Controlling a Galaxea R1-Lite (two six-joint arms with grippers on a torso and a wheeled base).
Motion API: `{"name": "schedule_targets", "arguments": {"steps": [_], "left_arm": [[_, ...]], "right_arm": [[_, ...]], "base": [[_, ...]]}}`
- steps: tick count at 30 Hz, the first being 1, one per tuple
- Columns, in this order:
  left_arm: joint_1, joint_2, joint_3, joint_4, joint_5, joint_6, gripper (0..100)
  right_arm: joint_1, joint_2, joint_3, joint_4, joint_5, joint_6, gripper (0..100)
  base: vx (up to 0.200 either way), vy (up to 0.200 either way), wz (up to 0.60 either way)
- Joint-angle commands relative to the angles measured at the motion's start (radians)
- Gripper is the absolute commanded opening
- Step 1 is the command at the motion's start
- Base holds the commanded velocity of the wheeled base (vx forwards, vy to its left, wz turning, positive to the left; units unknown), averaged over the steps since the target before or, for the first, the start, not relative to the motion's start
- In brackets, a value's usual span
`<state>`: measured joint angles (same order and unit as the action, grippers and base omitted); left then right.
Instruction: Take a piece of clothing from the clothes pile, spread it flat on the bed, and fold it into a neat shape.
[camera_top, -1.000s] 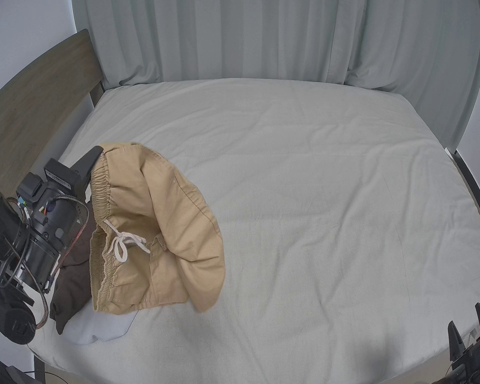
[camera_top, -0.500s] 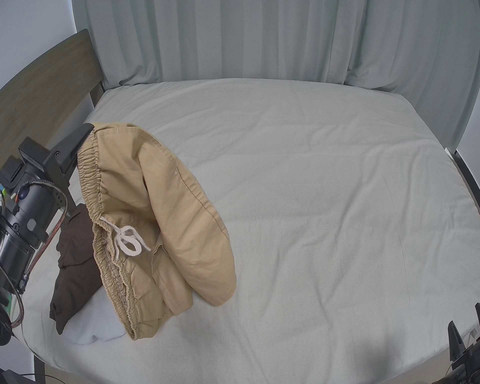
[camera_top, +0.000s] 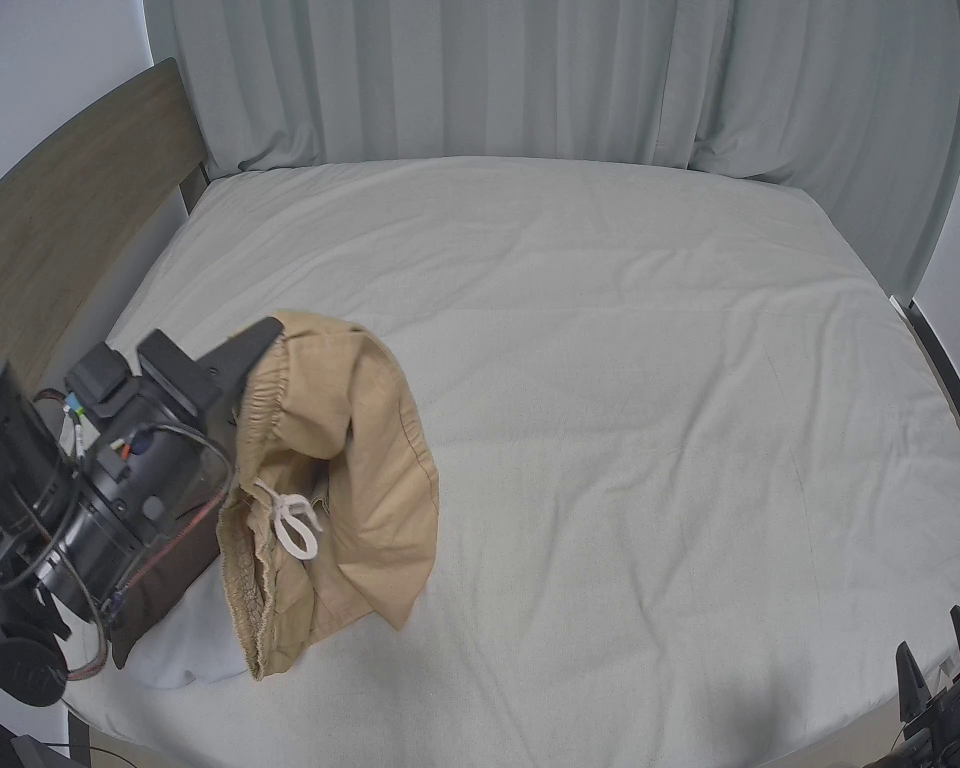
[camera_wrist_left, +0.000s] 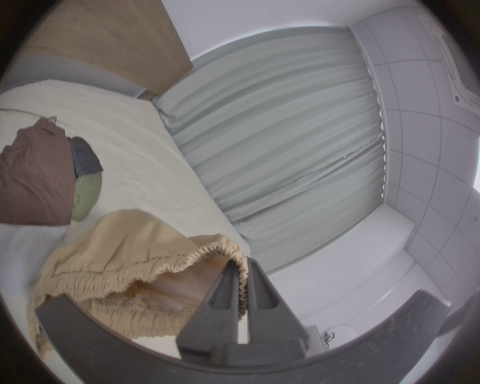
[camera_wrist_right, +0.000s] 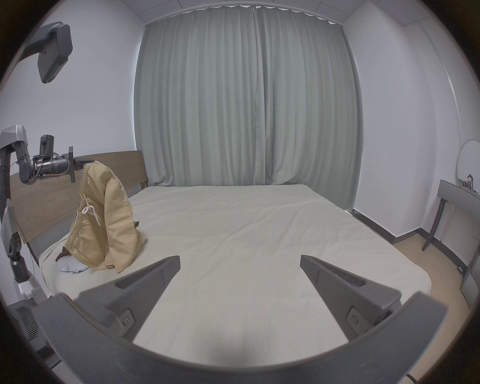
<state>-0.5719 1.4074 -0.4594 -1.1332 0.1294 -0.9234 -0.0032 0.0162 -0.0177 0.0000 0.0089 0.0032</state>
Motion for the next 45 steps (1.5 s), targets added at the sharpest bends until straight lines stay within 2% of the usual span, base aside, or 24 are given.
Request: {"name": "schedule_targets", "arguments": {"steps": [1, 5, 6, 7, 9, 11, 17, 20, 23, 25, 30, 33, 39, 43, 45], "left_arm": [[-0.095, 0.157, -0.044, -0.013, -0.004, 0.003, 0], [-0.224, 0.252, -0.11, -0.025, -0.011, 0.001, 0], [-0.224, 0.252, -0.11, -0.025, -0.011, 0.001, 0], [-0.299, 0.314, -0.151, -0.028, -0.011, 0.0, 0], [-0.355, 0.37, -0.186, -0.033, -0.017, 0.0, 0], [-0.393, 0.415, -0.232, -0.043, -0.051, -0.003, 0], [-0.451, 0.467, -0.384, -0.046, -0.241, -0.008, 0], [-0.468, 0.444, -0.475, -0.054, -0.287, -0.034, 0], [-0.448, 0.38, -0.604, -0.043, -0.3, -0.16, 0], [-0.411, 0.354, -0.627, -0.034, -0.298, -0.203, 0], [-0.333, 0.344, -0.564, 0.003, -0.287, -0.203, 0], [-0.29, 0.349, -0.486, -0.007, -0.28, -0.173, 0], [-0.209, 0.36, -0.28, -0.036, -0.281, -0.014, 0], [-0.181, 0.369, -0.17, -0.108, -0.286, 0.041, 0], [-0.138, 0.398, -0.085, -0.217, -0.292, 0.095, 0]], "right_arm": [[0.0, -0.016, 0.018, 0.002, 0.0, 0.0, 100], [0.0, -0.016, 0.018, 0.0, 0.0, 0.0, 100], [0.0, -0.016, 0.018, 0.0, 0.0, 0.0, 100], [0.0, -0.016, 0.018, 0.0, 0.0, 0.0, 100], [0.0, -0.016, 0.018, 0.0, 0.0, 0.0, 100], [0.0, -0.016, 0.018, 0.0, 0.0, 0.0, 100], [0.0, -0.016, 0.018, 0.0, 0.0, 0.001, 100], [0.002, -0.016, 0.018, 0.0, 0.002, 0.001, 100], [0.002, -0.016, 0.018, 0.0, 0.0, 0.001, 100], [0.002, -0.016, 0.018, 0.0, 0.002, 0.0, 100], [0.002, -0.016, 0.018, 0.0, 0.0, 0.0, 100], [0.002, -0.016, 0.018, 0.0, 0.0, 0.001, 100], [0.002, -0.016, 0.018, 0.0, 0.0, 0.001, 100], [0.002, -0.016, 0.018, 0.0, 0.0, 0.001, 100], [0.002, -0.016, 0.018, 0.0, 0.0, 0.001, 100]], "base": [[0.0, 0.0, 0.0], [0.0, 0.0, 0.0], [0.0, 0.0, 0.0], [0.0, 0.0, 0.0], [0.0, 0.0, 0.0], [0.0, 0.0, 0.0], [0.0, 0.0, 0.0], [0.0, 0.0, 0.0], [0.0, 0.0, 0.0], [0.0, 0.0, 0.0], [0.0, 0.0, 0.0], [0.0, 0.0, 0.0], [0.0, 0.0, 0.0], [0.0, 0.0, 0.0], [0.0, 0.0, 0.0]]}}
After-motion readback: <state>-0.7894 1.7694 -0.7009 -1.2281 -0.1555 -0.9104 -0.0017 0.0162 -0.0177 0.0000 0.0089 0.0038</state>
